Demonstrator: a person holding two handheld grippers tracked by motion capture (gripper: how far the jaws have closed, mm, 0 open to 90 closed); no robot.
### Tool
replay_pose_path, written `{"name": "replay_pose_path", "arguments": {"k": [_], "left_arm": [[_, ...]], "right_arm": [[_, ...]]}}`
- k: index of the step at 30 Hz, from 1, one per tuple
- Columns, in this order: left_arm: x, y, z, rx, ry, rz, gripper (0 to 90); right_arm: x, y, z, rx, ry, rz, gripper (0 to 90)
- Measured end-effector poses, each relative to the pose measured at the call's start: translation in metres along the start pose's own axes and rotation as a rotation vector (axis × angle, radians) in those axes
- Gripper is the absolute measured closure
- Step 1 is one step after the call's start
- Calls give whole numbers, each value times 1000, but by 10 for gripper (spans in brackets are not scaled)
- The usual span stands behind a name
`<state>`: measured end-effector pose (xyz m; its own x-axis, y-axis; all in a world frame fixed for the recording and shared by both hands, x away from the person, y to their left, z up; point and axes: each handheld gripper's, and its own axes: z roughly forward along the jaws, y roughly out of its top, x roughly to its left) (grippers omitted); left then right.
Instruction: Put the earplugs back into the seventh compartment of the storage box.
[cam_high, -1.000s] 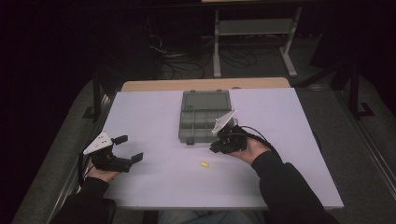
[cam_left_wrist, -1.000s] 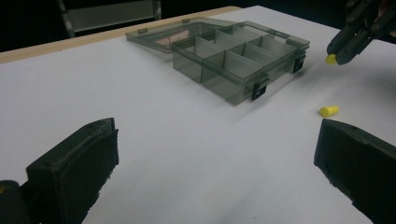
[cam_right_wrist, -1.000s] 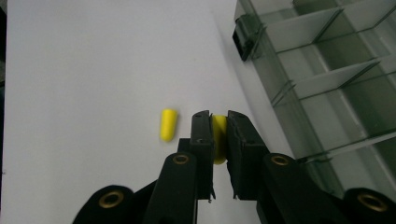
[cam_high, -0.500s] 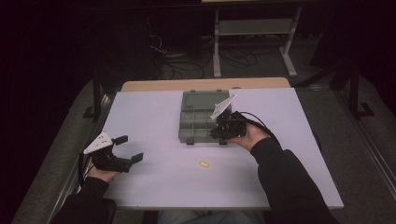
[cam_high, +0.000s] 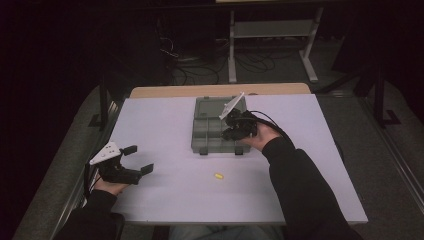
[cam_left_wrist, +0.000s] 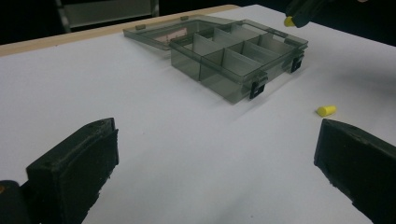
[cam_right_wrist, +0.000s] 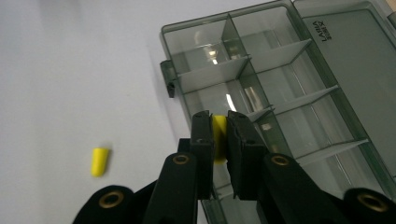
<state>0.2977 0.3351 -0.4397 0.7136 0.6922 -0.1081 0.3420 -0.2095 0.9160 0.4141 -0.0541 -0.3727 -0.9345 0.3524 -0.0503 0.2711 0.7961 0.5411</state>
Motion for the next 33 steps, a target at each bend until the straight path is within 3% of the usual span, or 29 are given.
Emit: {"name": "replay_pose_path", "arguments": {"k": [14, 30, 32, 33], "left_arm": [[0, 0, 0, 0, 7, 1, 0], [1, 0, 0, -1, 4, 1, 0], [0, 0, 0, 0, 3, 1, 0], [0, 0, 0, 0, 3, 1, 0]], "right_arm": [[-25, -6, 21, 15, -27, 69, 799], [-32, -12, 42, 74, -3, 92, 792], [-31, -12, 42, 73, 1, 94, 763], [-30, -11, 40, 66, -7, 103, 692]]}}
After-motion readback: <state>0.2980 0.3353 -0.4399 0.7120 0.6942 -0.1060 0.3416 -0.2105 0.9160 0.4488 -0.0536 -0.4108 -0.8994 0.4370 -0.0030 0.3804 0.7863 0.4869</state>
